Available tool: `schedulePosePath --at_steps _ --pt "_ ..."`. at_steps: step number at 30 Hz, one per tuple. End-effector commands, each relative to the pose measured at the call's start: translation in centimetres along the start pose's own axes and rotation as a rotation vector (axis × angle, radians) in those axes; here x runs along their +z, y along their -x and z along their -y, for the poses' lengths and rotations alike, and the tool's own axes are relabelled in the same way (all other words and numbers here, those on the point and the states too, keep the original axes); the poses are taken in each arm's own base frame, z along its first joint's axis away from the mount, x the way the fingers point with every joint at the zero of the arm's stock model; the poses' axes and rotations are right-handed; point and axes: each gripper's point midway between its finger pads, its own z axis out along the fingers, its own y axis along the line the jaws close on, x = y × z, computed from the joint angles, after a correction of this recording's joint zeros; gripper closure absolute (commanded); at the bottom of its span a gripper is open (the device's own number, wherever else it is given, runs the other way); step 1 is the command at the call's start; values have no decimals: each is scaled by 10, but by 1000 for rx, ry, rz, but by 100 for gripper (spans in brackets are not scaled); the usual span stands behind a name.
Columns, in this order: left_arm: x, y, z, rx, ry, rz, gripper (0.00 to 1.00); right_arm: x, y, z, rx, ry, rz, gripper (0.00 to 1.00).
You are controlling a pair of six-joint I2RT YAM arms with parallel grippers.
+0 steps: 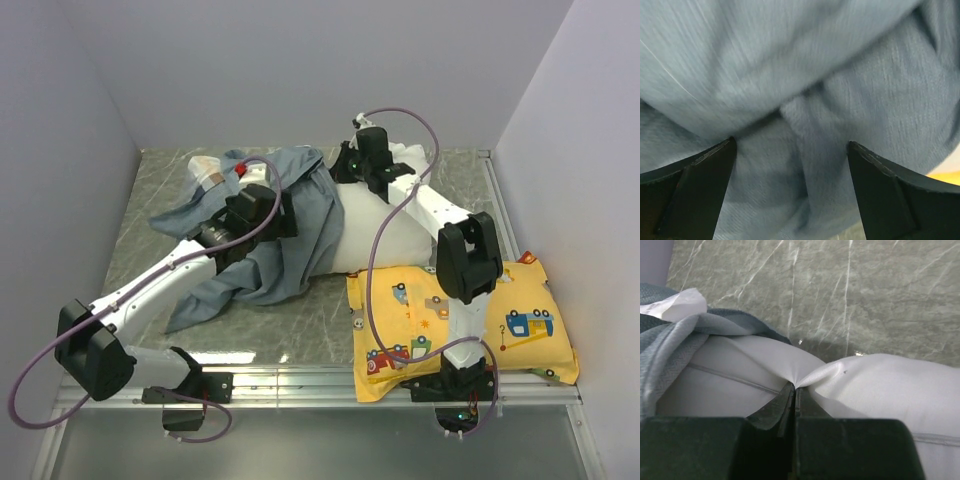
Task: Remove the pillowcase from the pillow
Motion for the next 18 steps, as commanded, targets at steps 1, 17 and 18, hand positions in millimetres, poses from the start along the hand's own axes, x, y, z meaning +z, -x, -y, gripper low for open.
schedulePosePath --at_steps 1,17,18 --pt "0 12 33 -63 -102 57 1 -17 1 20 14 -61 -16 100" --pt "-13 79 -115 -261 279 248 100 -23 -2 74 67 -128 3 100" --pt "-21 90 -149 -310 341 288 99 -23 -2 78 75 -134 2 100"
